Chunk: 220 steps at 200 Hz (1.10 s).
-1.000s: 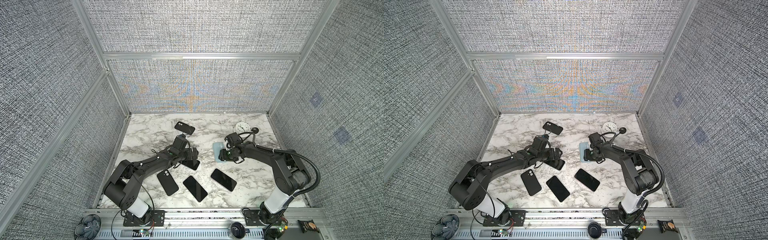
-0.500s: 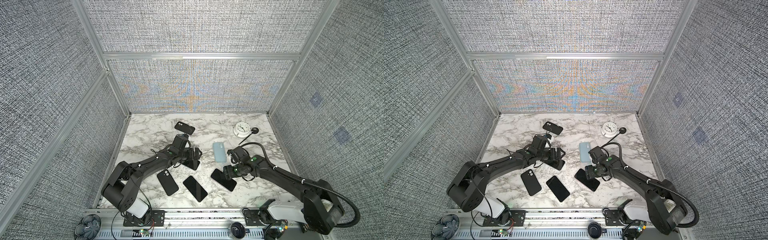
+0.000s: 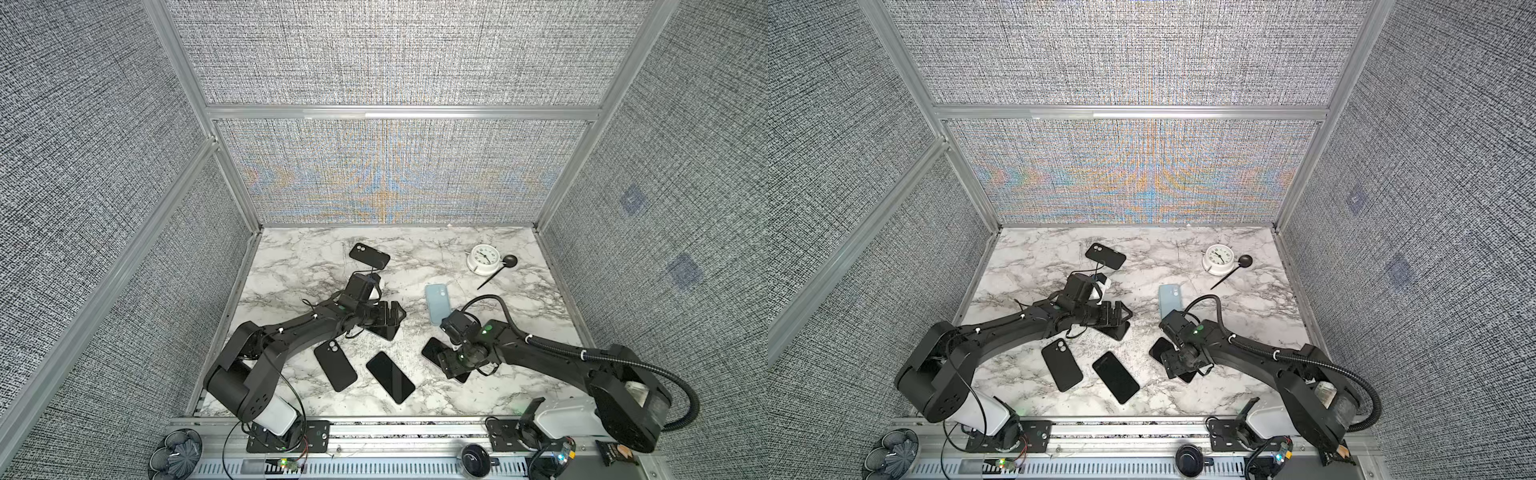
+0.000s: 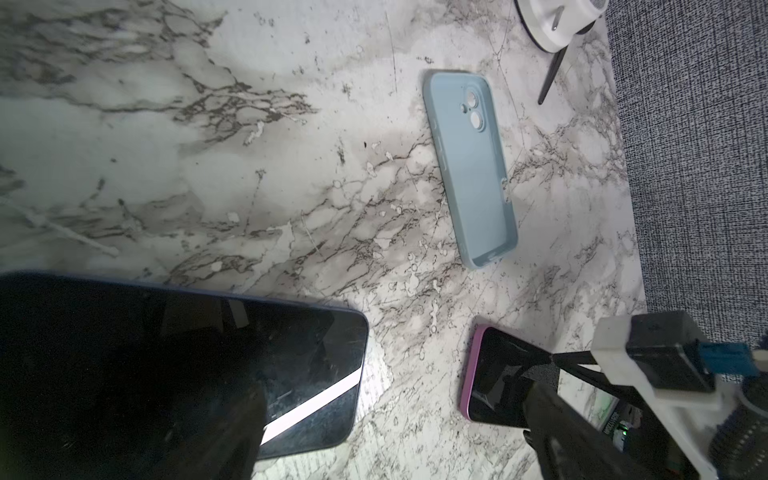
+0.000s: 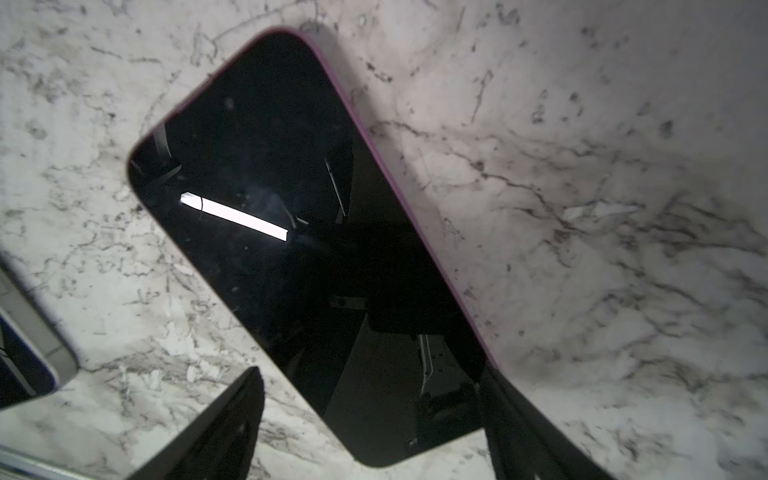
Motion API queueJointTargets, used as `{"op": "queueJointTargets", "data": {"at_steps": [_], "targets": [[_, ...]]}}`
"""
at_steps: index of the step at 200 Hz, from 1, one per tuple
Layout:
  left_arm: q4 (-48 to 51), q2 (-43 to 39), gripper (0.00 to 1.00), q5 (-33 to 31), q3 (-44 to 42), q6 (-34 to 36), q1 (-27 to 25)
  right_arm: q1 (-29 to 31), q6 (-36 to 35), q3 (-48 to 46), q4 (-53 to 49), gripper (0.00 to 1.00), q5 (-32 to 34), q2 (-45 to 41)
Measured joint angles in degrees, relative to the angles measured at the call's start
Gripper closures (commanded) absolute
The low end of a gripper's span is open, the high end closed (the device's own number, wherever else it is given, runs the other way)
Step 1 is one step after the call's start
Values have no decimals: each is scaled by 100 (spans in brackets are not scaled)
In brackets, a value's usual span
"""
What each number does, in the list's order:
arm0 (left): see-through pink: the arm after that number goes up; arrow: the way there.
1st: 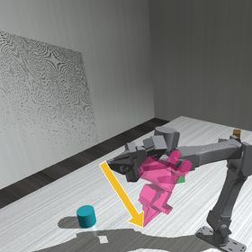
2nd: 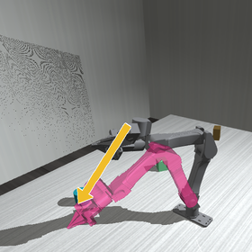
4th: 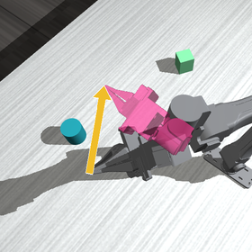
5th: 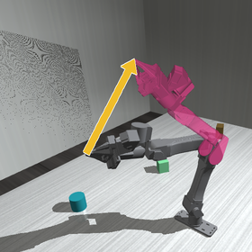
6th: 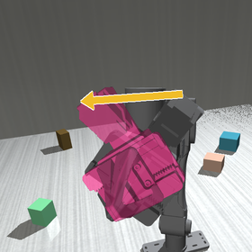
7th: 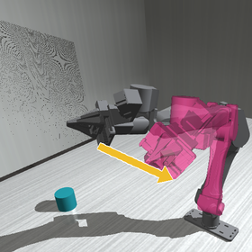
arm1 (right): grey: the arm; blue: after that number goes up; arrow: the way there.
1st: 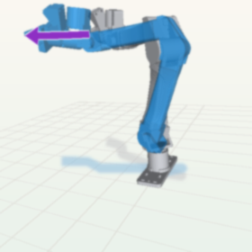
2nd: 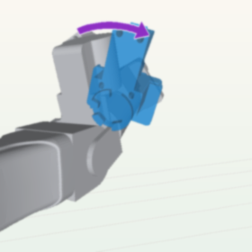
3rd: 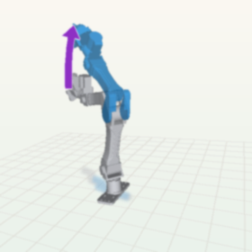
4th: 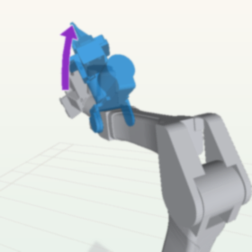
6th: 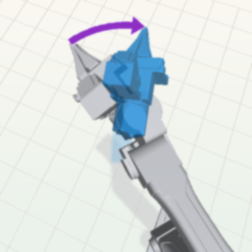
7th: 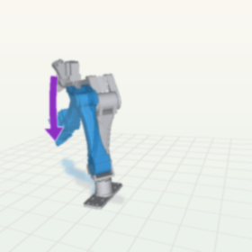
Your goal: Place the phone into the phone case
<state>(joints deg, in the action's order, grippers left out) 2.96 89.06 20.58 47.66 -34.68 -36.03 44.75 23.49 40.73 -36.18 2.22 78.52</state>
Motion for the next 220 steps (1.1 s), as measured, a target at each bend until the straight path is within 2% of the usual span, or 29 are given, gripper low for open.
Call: {"op": "queueJointTargets", "data": {"at_steps": [67,106,128,220], "targets": [[-26,63,2,63,-111,17,2,151,212,-59,39,12,422,-2],[-52,116,2,103,-96,20,2,151,271,63,33,7,564,177],[-76,116,2,103,-92,26,2,151,269,107,144,1,507,258],[-116,378,2,251,13,39,2,278,142,153,249,2,120,501]]}}
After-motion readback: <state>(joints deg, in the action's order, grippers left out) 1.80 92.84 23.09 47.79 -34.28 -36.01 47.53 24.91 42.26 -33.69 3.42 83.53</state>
